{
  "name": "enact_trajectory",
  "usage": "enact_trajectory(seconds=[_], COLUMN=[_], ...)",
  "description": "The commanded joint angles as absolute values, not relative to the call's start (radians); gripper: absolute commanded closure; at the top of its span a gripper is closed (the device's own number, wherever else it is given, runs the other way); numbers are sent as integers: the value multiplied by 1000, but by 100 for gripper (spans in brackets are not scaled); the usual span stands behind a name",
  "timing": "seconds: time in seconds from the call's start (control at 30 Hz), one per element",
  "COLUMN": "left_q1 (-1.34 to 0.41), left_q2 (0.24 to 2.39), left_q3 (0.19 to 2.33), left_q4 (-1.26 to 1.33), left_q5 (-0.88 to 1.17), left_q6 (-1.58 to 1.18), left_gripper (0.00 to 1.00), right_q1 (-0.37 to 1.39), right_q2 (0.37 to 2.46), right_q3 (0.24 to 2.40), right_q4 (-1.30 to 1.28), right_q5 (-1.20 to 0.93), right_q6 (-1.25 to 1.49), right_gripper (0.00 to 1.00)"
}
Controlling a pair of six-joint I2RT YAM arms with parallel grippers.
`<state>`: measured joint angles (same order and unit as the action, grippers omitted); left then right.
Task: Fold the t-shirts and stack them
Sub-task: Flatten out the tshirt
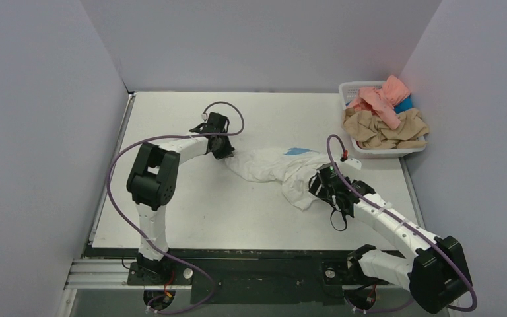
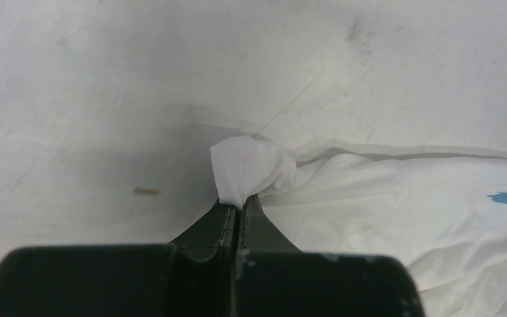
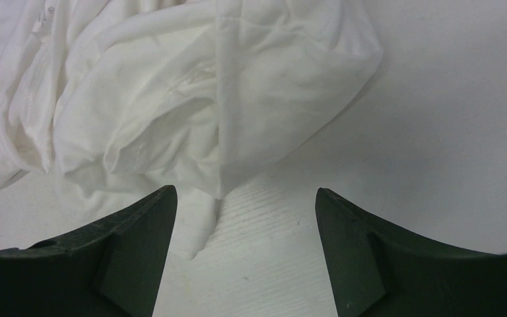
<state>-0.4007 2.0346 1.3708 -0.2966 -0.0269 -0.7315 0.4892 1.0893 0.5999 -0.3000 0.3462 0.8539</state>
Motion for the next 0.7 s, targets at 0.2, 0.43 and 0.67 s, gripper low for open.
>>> enact_trajectory(seconds=[0.2,0.43,0.67], left_q1=[-397,-397,-397], left_q2=[1569,1492,1481], left_q3=[925,853,854], left_q4=[-282,-294,-320], left_q5=[-174,-167,-189], left_q6=[-759,-761,-761], left_gripper=[100,100,100], right_q1=[440,430,429], right_q2=[1261,1377,1431], right_q3=[694,735,728], right_q4=[-229,-169,-128], right_q5=[305,274,213], right_q6=[751,693,686], right_gripper=[37,43,53])
